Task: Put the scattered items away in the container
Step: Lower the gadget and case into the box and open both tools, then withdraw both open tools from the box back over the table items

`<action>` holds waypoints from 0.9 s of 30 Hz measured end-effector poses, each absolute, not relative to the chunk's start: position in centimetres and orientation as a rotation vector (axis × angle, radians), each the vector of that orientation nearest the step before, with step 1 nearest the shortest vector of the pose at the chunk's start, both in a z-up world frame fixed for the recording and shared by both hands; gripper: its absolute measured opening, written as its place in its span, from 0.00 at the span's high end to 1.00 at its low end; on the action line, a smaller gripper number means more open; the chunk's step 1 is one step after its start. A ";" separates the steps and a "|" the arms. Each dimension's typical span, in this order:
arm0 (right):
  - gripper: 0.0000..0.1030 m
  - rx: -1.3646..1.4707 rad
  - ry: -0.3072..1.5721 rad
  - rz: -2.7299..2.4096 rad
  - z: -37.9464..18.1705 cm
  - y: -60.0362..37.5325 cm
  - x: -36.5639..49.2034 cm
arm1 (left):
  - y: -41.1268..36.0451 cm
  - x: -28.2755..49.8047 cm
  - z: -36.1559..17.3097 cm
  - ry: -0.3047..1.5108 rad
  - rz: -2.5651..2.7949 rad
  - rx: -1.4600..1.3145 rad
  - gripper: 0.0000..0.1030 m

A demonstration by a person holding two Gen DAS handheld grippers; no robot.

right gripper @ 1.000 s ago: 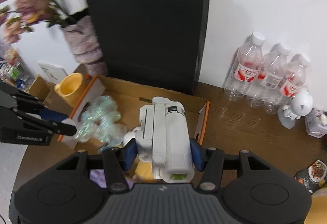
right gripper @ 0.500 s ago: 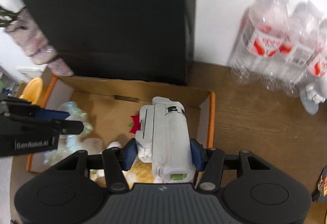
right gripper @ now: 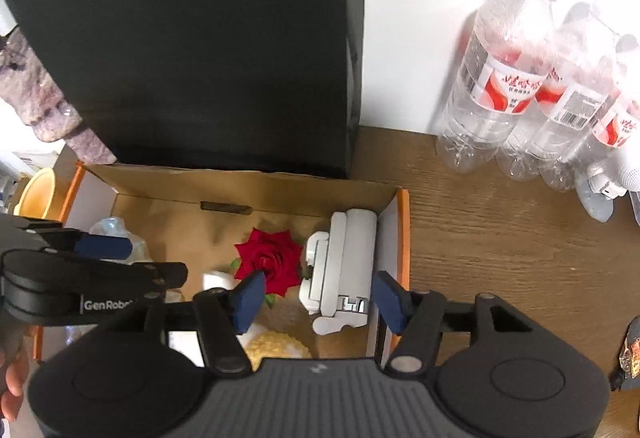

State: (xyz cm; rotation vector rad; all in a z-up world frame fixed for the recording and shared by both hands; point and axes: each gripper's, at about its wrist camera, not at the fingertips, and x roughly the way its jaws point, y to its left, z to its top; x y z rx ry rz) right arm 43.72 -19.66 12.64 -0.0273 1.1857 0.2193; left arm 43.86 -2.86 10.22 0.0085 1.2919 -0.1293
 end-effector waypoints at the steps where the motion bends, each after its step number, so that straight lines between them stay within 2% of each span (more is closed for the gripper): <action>1: 0.42 -0.029 1.190 0.220 12.8 -19.6 43.6 | -2.8 43.5 10.5 1.292 -0.127 0.010 0.36; 4: 0.41 -0.040 1.208 0.220 13.1 -19.5 42.8 | -2.5 42.3 11.3 1.291 -0.120 0.013 0.33; 6: 0.38 -0.047 1.217 0.219 13.4 -19.6 42.1 | -2.3 41.6 11.8 1.290 -0.115 0.016 0.29; 8: 0.31 -0.053 1.217 0.220 13.8 -19.6 41.0 | -2.1 40.8 12.3 1.289 -0.111 0.018 0.19; 27: 0.25 -0.059 1.167 0.248 19.3 -19.3 27.9 | 1.6 27.2 17.8 1.211 -0.063 -0.012 0.17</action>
